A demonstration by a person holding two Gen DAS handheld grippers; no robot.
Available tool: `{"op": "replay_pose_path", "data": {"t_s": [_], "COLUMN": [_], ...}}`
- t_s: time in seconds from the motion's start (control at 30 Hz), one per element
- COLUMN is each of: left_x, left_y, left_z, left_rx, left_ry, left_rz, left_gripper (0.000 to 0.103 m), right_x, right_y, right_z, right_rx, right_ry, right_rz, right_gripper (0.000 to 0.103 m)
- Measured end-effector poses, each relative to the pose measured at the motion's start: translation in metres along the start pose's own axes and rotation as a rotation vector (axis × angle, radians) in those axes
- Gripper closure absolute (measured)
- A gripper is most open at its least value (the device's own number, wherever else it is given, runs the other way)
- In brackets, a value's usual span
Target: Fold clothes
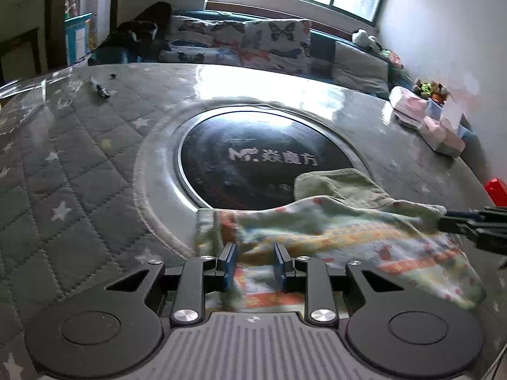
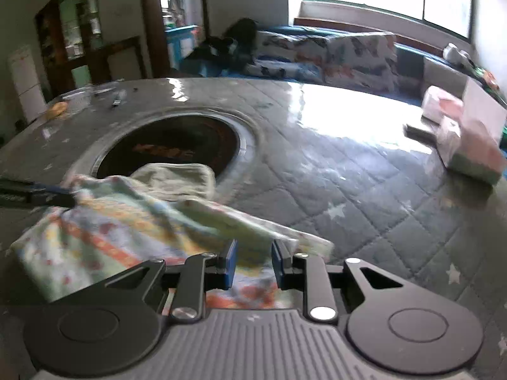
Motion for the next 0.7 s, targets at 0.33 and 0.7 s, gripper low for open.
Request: {"op": "replay_pose_path", "data": {"t_s": [0.33, 0.7], "left_x": [-0.002, -0.007], "left_y": [-0.005, -0.007], "left_z": [0.009, 0.025], "left_rx": [0.008, 0.05], "left_ry": [0.026, 0.051], "left_rz": [0.003, 0.001], "left_gripper": [0.067, 0.045], "right_x": [-0.034, -0.079], "right_y": [-0.021, -0.013], "right_z": [0.005, 0.017], "right_rx": [-0.048, -0.023], "right_ry": [0.042, 0.13], "right_rz": [0.048, 0.138], "right_gripper": [0.078, 0.077]}}
Point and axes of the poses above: each gripper's, at about its wrist camera, not at the fingertips, and z roughly against the way its jaws point, x to its right, y to its top, the point moved 3 cm from there along -z, roughly the way its jaws point, and after that the axes turned 2 degrees about x, right-handed, at the moved point
